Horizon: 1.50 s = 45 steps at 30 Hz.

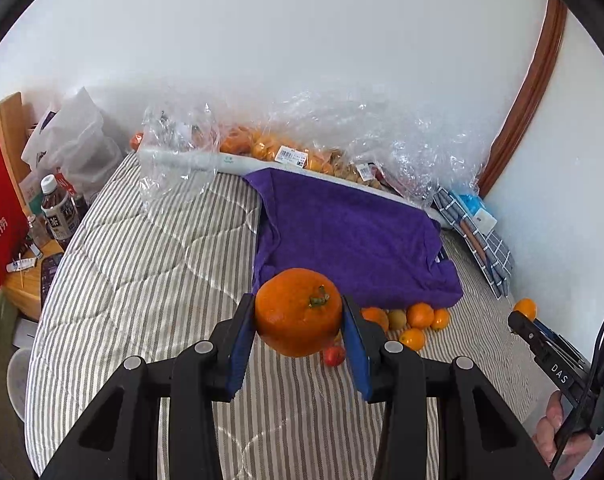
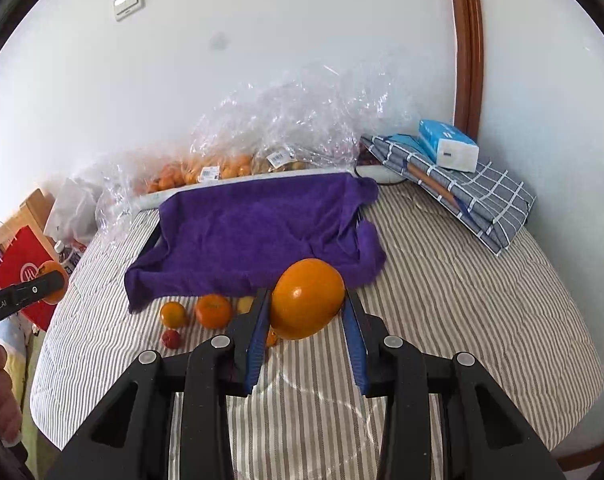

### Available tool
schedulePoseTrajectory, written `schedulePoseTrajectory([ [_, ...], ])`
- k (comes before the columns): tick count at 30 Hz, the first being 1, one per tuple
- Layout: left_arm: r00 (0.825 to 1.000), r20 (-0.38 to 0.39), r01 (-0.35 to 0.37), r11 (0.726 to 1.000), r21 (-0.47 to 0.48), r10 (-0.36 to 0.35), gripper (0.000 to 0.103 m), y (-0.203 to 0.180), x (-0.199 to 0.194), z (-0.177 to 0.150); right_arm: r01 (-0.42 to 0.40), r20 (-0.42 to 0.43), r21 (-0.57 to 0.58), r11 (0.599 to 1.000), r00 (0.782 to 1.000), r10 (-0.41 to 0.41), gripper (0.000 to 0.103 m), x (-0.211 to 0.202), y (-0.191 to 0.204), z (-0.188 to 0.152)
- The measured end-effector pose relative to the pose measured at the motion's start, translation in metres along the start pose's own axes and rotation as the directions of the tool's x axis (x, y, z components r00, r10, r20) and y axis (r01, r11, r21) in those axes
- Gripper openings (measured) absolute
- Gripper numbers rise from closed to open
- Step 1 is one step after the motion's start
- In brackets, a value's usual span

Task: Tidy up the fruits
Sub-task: 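Lift both held oranges and carry them over the purple towel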

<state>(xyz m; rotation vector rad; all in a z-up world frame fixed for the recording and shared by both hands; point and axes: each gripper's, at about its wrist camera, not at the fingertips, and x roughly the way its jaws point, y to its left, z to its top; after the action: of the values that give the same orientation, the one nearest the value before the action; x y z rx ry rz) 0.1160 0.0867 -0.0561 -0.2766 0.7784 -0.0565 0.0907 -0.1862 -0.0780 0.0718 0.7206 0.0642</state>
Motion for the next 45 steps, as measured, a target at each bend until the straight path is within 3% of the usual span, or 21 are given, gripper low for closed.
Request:
schedulePoseTrajectory([
  [18, 1.0, 0.021, 0.001, 0.999, 0.047, -0.002, 0.04, -0.02, 0.042, 0.07, -0.017, 0.031, -0.022, 1.0, 0.999, 0.018, 0.036, 0.039, 0.011, 0.072],
  [30, 0.998, -0.054, -0.015, 0.999, 0.048, 0.017, 0.04, -0.018, 0.124, 0.101, -0.018, -0.014, -0.03, 0.999, 1.0, 0.017, 0.036, 0.116, 0.011, 0.103],
  [45, 0.988, -0.152, -0.021, 0.997, 0.078, 0.032, 0.04, -0.034, 0.215, 0.104, -0.007, -0.135, -0.011, 1.0, 0.991, 0.006, 0.036, 0.209, -0.006, 0.101],
])
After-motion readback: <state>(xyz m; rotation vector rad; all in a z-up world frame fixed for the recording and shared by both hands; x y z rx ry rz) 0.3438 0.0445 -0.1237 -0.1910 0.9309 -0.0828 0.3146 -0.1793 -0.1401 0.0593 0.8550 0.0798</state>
